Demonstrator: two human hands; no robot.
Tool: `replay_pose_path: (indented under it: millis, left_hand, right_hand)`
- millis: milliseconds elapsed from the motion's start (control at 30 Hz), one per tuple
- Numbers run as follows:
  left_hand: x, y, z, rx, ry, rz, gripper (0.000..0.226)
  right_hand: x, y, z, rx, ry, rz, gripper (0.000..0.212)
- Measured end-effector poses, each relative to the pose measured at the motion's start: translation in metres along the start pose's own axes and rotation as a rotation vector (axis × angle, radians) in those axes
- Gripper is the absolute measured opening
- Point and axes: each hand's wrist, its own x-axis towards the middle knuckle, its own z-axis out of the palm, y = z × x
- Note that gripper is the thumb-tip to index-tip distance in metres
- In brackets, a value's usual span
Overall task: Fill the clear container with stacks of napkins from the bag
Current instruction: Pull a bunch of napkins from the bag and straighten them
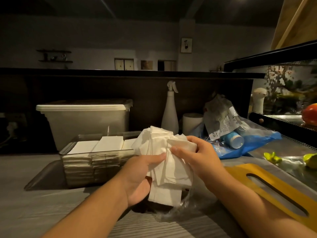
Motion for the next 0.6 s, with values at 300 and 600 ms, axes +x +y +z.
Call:
replay_pose_path:
  millis: [300,600]
  left_hand:
    - [-0.009,0.026,-0.007,0.072,-0.033,0.07,0.031]
    - [-0.018,0.026,-0.048,-0.149,0.044,0.143,0.031]
  right_hand:
    - [-0.004,-0.006,0.006,-0.09,0.125,-0.2,0.032]
    - [0.019,-0.025,0.049,-0.214,-0.013,-0.243,0.015]
